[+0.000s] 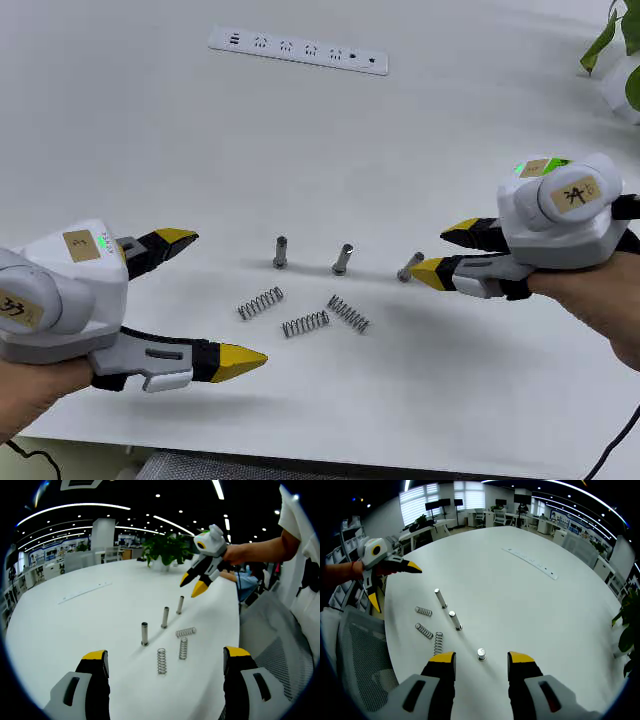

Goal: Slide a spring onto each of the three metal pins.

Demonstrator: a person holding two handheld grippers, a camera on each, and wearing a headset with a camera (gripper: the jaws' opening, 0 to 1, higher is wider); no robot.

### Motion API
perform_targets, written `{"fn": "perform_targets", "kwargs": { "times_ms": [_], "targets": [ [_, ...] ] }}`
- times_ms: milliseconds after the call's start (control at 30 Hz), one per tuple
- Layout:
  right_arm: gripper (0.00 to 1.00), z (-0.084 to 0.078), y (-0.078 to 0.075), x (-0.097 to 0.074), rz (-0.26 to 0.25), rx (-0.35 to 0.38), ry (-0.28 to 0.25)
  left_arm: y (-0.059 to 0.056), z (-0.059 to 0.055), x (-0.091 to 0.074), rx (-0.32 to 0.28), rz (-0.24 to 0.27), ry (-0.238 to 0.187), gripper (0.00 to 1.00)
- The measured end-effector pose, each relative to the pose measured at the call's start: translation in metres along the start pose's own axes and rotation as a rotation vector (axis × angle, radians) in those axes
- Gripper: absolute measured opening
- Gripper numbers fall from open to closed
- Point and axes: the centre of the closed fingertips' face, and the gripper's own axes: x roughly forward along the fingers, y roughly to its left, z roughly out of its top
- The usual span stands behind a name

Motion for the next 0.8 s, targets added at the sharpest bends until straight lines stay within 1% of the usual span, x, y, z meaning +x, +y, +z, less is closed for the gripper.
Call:
{"fn": "perform_targets", "kwargs": {
  "times_ms": [167, 233, 300, 333, 400, 533, 600, 700, 800],
  "targets": [
    [0.54, -0.002, 0.002, -0.011, 0.012, -0.021, -0.017, 0.002, 0.000, 0.000, 0.008, -0.002, 0.002, 0.97],
    [0.59, -0.001, 0.005, -0.017, 0.029, -0.037, -0.043, 0.002, 0.001, 0.001, 0.015, -0.002, 0.002, 0.97],
    [0.65, -0.004, 0.007, -0.022, 0.038, -0.045, -0.050, 0.003, 0.000, 0.001, 0.017, -0.004, 0.005, 0.96],
    [0.68, -0.003, 0.010, -0.026, 0.045, -0.061, -0.061, 0.004, -0.001, 0.001, 0.021, -0.004, 0.008, 0.96],
    [0.71, -0.005, 0.012, -0.029, 0.052, -0.067, -0.069, 0.005, -0.002, 0.001, 0.025, -0.002, 0.013, 0.96],
    [0.78, -0.012, 0.014, -0.033, 0.072, -0.085, -0.088, 0.005, -0.004, 0.001, 0.037, -0.004, 0.028, 0.95],
    [0.82, -0.014, 0.019, -0.037, 0.086, -0.091, -0.099, 0.006, -0.005, 0.000, 0.044, 0.001, 0.035, 0.94],
    [0.86, -0.019, 0.022, -0.039, 0.103, -0.103, -0.116, 0.008, -0.006, 0.000, 0.049, 0.006, 0.049, 0.92],
    [0.91, -0.022, 0.028, -0.041, 0.130, -0.112, -0.148, 0.009, -0.007, -0.001, 0.062, 0.005, 0.061, 0.91]
  ]
}}
